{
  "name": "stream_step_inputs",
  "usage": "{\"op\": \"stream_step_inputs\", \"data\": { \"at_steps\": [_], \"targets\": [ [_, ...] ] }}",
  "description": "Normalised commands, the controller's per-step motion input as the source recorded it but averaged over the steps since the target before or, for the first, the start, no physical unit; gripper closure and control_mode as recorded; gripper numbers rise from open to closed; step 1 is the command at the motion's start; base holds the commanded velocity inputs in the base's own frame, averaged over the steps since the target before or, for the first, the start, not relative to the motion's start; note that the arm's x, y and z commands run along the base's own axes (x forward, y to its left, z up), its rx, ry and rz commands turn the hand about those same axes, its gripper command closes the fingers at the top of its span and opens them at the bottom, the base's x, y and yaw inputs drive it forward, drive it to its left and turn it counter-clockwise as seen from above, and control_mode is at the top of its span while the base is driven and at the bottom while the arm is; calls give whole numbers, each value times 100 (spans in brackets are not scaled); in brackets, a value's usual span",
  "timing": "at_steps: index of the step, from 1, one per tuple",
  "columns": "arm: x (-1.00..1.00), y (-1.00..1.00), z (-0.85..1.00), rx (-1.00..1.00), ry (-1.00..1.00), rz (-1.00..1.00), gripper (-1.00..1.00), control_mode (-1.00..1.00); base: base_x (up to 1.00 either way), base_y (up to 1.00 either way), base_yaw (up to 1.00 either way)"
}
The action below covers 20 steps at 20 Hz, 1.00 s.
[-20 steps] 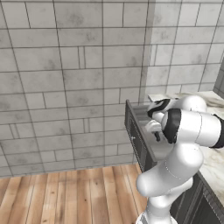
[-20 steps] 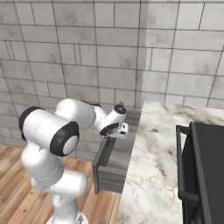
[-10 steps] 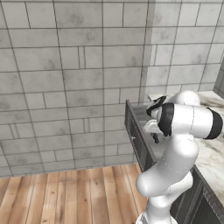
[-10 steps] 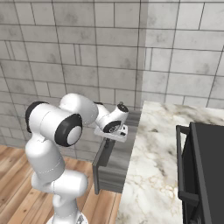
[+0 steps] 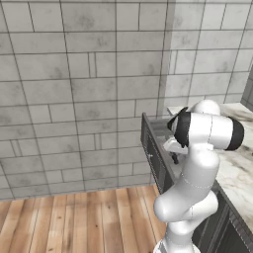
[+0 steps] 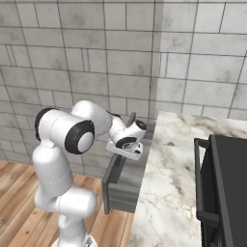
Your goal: Pick up the metallic utensils from the counter and place them in the open drawer. Make sure not to pick up any wooden utensils.
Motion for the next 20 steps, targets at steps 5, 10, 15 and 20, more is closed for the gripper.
{"op": "stream_step_inputs", "data": {
  "at_steps": [5,10,15,20],
  "targets": [
    [16,0,-24,6,0,0,100,-100,0,0,0],
    [11,0,-32,8,0,0,100,-100,0,0,0],
    [6,4,-21,5,0,0,100,-100,0,0,0],
    [0,19,-1,3,0,0,100,-100,0,0,0]
  ]
}}
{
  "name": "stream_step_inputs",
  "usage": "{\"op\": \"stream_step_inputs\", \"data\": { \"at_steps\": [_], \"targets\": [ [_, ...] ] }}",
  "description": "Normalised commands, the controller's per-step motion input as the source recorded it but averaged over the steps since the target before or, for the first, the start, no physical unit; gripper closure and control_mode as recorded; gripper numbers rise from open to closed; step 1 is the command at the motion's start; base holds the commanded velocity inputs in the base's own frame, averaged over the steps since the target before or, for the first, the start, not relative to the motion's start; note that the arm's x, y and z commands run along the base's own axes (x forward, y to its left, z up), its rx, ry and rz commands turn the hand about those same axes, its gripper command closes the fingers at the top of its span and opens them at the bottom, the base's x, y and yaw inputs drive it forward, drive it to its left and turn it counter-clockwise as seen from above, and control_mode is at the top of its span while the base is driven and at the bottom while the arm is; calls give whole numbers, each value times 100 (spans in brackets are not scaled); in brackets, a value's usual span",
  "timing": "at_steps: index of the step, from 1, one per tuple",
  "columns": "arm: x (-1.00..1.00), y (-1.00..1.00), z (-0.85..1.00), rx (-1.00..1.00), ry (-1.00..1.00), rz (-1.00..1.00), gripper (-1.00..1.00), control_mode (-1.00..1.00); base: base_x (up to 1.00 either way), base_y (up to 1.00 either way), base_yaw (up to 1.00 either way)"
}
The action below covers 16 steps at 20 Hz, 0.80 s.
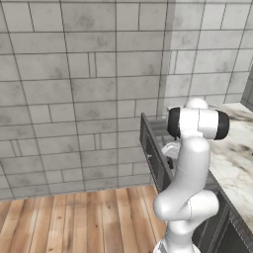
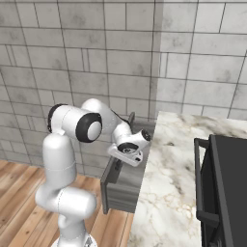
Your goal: Pick up the metallic utensils from the counter and place them in the open drawer. Make sure not to pick up any wooden utensils.
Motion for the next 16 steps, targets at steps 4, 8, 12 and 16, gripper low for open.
{"op": "stream_step_inputs", "data": {
  "at_steps": [4,8,12,16],
  "targets": [
    [0,34,0,0,0,-1,100,-100,0,0,0],
    [0,51,0,0,0,-2,100,-100,0,0,0],
    [0,61,0,0,0,-4,100,-100,0,0,0],
    [0,67,0,0,0,-6,100,-100,0,0,0]
  ]
}}
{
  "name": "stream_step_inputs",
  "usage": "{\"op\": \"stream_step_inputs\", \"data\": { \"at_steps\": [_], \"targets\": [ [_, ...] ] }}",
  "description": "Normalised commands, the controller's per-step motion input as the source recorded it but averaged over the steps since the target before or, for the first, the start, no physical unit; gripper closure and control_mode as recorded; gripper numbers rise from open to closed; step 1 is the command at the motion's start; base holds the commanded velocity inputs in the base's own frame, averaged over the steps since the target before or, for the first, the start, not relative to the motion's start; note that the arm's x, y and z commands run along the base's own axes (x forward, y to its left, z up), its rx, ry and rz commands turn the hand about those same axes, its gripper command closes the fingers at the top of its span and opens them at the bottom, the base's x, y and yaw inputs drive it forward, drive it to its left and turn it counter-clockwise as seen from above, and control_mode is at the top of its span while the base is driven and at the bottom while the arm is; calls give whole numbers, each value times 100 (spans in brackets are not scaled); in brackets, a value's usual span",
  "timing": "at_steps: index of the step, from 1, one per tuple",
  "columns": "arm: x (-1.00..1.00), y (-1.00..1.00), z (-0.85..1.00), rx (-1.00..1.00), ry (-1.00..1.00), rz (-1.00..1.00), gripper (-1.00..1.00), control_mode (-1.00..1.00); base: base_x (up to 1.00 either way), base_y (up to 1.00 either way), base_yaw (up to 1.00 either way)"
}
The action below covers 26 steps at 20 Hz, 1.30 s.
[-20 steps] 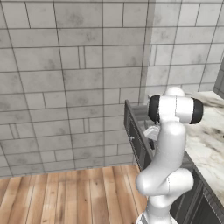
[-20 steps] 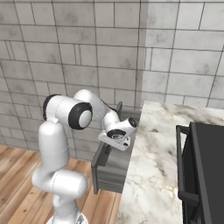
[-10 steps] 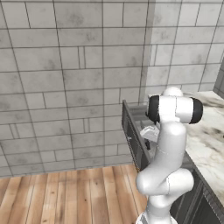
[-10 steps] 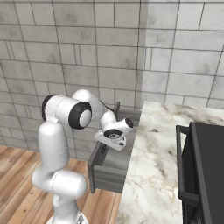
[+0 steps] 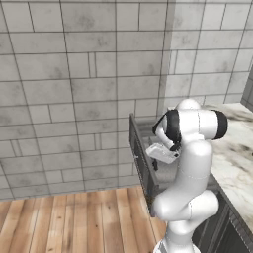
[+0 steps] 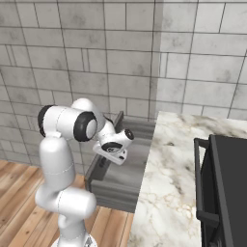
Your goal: Pick up the metallic utensils from the counter and place them in the open drawer. Make sure not to pick up any wooden utensils.
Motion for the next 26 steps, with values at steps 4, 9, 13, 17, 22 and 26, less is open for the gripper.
{"op": "stream_step_inputs", "data": {
  "at_steps": [4,9,13,17,22,26],
  "targets": [
    [0,74,0,0,0,-9,100,-100,0,0,0],
    [0,77,0,0,0,-14,100,-100,0,0,0],
    [7,84,0,0,0,-17,100,-100,0,0,0],
    [12,81,0,0,0,-19,100,-100,0,0,0],
    [22,75,0,0,0,-19,100,-100,0,0,0],
    [27,79,9,0,0,-18,100,-100,0,0,0]
  ]
}}
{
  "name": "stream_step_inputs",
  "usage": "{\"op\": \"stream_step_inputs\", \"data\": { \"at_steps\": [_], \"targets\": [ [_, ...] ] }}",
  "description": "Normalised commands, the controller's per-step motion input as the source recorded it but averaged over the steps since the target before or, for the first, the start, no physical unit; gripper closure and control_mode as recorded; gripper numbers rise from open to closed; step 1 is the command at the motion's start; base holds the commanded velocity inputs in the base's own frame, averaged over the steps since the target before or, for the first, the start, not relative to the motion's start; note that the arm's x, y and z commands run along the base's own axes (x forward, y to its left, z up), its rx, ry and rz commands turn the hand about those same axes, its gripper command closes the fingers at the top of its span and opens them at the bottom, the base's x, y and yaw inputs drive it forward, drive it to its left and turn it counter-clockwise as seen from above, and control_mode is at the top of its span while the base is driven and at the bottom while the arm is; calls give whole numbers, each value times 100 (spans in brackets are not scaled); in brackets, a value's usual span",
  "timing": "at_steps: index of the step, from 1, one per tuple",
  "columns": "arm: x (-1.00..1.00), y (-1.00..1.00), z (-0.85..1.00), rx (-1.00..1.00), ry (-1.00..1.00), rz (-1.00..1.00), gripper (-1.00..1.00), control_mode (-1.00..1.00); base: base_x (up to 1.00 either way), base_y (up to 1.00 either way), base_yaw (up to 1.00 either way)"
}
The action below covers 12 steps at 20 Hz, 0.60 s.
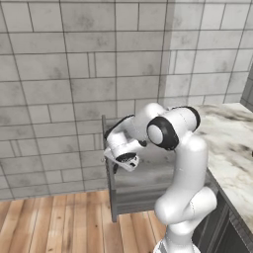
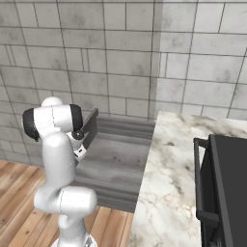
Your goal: Pick up the metallic utensils from the counter and place them in the open drawer. Make sure not to pick up any wooden utensils.
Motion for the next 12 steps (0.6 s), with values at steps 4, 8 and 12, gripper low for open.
{"op": "stream_step_inputs", "data": {
  "at_steps": [4,8,12],
  "targets": [
    [27,67,14,0,0,-14,100,-100,0,0,0],
    [4,-1,42,0,4,-3,100,-100,0,0,0],
    [0,-43,75,2,9,3,100,-100,0,0,0]
  ]
}}
